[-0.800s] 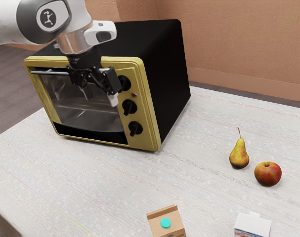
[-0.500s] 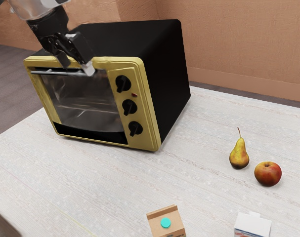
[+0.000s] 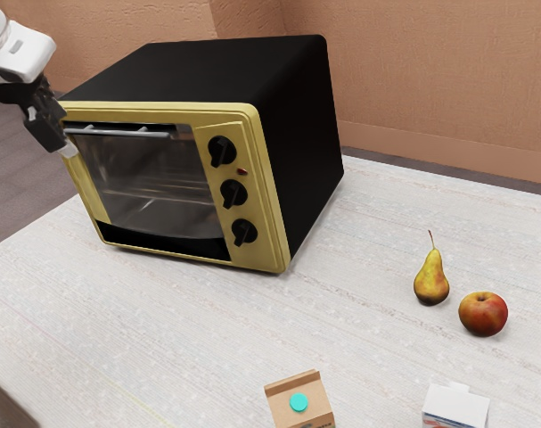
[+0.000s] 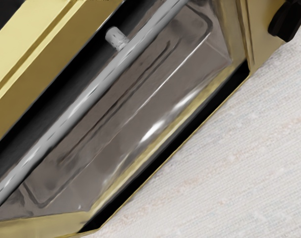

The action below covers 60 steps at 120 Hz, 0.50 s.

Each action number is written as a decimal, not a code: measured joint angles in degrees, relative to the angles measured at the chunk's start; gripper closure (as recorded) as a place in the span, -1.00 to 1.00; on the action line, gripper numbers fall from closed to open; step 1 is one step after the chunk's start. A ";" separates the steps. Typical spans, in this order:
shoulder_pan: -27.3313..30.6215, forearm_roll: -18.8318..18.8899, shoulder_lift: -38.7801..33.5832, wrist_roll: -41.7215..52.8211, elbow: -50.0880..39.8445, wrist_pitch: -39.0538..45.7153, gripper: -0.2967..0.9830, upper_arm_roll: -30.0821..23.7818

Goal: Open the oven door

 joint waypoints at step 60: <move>-8.76 -1.53 3.85 28.42 -0.85 9.47 -0.54 5.57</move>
